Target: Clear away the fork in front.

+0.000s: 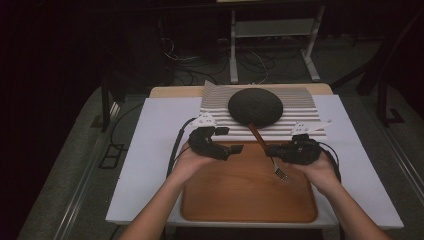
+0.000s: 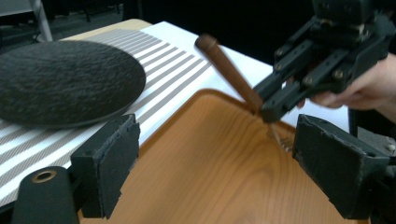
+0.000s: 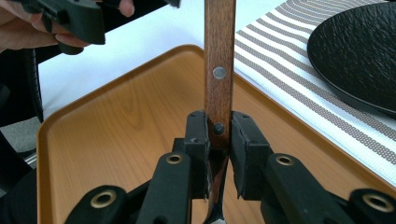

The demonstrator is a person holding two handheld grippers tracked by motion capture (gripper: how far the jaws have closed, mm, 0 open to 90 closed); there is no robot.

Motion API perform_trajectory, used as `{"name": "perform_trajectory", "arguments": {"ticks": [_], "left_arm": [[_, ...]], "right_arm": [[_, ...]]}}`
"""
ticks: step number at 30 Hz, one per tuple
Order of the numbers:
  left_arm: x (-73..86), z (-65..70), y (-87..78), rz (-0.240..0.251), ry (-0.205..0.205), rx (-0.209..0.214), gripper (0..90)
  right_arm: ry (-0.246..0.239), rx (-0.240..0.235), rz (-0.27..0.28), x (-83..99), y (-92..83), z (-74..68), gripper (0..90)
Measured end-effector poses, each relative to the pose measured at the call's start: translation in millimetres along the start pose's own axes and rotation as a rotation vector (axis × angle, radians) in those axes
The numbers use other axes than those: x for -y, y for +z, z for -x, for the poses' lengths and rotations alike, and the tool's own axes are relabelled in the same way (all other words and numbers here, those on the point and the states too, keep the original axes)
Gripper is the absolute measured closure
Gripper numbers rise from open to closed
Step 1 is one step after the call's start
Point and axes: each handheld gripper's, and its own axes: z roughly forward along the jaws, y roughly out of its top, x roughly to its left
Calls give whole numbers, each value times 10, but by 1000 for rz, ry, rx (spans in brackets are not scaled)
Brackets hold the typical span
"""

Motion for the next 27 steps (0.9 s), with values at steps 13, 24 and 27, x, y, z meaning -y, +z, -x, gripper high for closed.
{"name": "perform_trajectory", "arguments": {"ticks": [13, 24, 27], "left_arm": [[-75, 83, 239, 18, -19, 30, 227], [-39, 133, 279, 38, -60, 47, 442], [-26, 129, 292, 37, -70, 50, 511]], "right_arm": [[-19, -8, 22, -13, 31, -44, 770], [-37, -26, 35, -44, 122, -141, 769], [-41, -31, 41, -57, 141, -165, 769]]}}
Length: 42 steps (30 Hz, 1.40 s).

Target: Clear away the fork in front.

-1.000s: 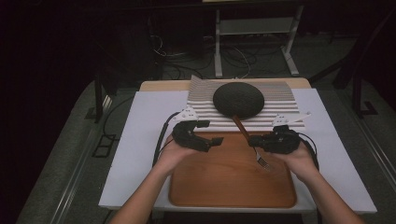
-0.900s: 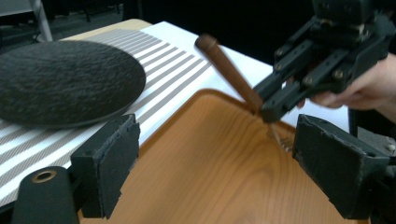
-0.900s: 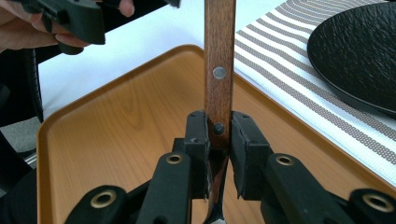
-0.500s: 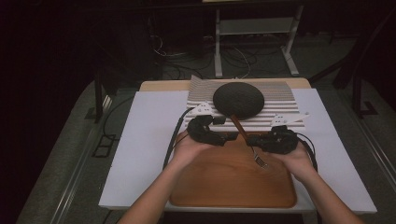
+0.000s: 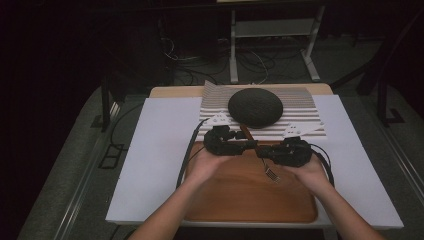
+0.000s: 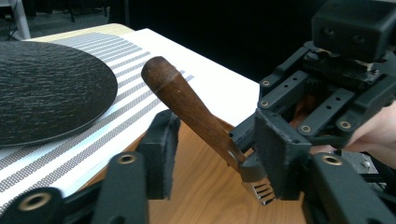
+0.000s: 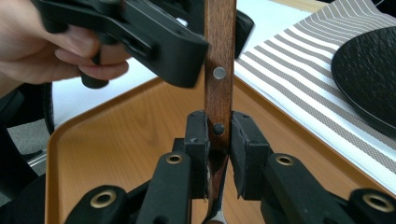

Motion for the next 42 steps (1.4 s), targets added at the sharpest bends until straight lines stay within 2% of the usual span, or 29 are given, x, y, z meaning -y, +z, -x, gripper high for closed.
{"name": "perform_trajectory", "arguments": {"ticks": [5, 11, 16, 24, 32, 36, 42], "left_arm": [[2, -9, -1, 11, -21, 11, 640], [4, -2, 7, 18, -30, 17, 687], [0, 12, 7, 28, -28, 43, 739], [-5, 26, 1, 26, -19, 59, 760], [-25, 28, -30, 22, -11, 73, 773], [-51, 35, -79, 30, -4, 65, 783], [-75, 7, -174, 32, 17, 59, 814]], "right_arm": [[-4, 0, 5, -16, 22, -26, 769], [-8, 0, 9, -36, 50, -48, 769], [-14, 3, 6, -50, 71, -74, 769], [-25, 4, 2, -58, 84, -97, 769], [-21, -14, 6, -63, 87, -103, 751], [-24, -22, 13, -56, 94, -111, 610], [-30, -6, 23, -23, 78, -95, 413]]}}
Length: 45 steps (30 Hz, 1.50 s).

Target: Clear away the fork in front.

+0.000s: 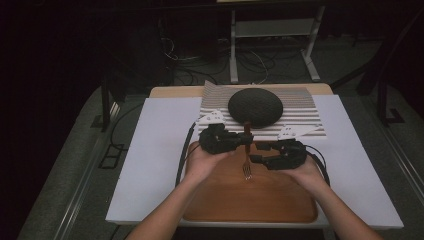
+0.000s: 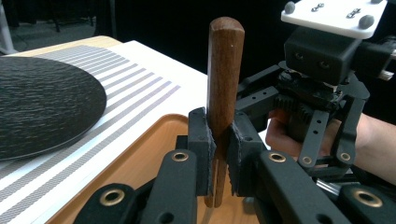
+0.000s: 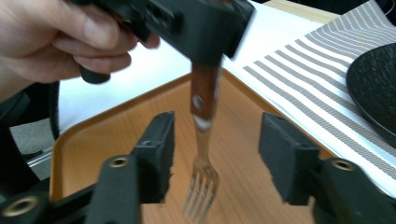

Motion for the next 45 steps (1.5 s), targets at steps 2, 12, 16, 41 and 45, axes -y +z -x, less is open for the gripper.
{"name": "perform_trajectory", "arguments": {"ticks": [2, 12, 16, 41, 45], "left_arm": [[10, -27, -40, 1, 3, -3, 812], [39, -151, -363, -11, 7, 5, 808], [54, -190, -516, -21, 5, 7, 807], [226, -182, -1171, -74, -31, -16, 805], [270, -143, -1244, -93, -52, -14, 805]], "right_arm": [[7, 16, 6, 33, -19, 18, 363], [29, 101, 5, 257, -177, 152, 188], [25, 145, 7, 383, -254, 180, 147], [73, 270, -23, 998, -755, 269, 24], [75, 274, -21, 996, -747, 272, 23]]}}
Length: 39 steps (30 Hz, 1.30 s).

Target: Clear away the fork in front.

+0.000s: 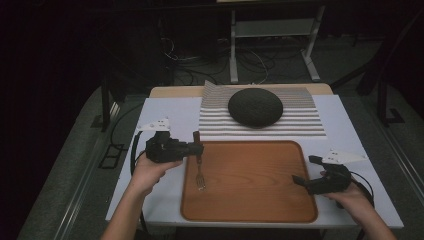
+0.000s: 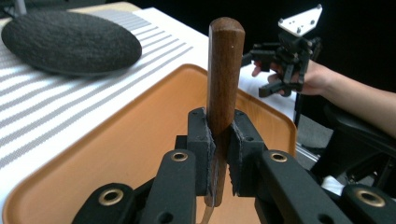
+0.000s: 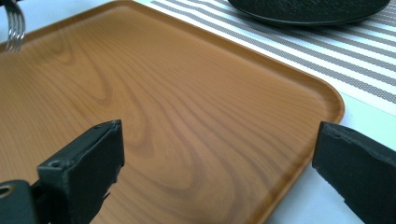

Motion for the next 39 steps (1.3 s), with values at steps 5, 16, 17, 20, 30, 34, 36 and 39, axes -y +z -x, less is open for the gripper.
{"name": "perform_trajectory", "arguments": {"ticks": [5, 16, 17, 20, 30, 34, 36, 39], "left_arm": [[88, -1, -7, -37, -27, 7, 804], [136, -136, 147, -35, -49, -2, 797], [137, -153, 171, -34, -50, -7, 795], [134, -203, 250, -32, -52, -19, 785], [133, -385, 554, -70, -83, -59, 762], [193, -461, 700, -107, -103, -65, 747], [247, -493, 761, -116, -122, -63, 741], [336, -523, 836, -150, -144, -69, 732]], "right_arm": [[-21, -4, -11, -2, 21, -27, 23], [-18, -2, 6, -17, 7, -18, 24], [-18, 0, 6, -18, 9, -17, 24], [-18, 1, 1, -20, 17, -23, 24], [-23, -9, 3, -33, 29, -39, 24], [-23, -8, 5, -33, 25, -36, 24], [-25, -10, 6, -35, 24, -42, 24], [-29, -14, 6, -38, 27, -56, 24]]}}
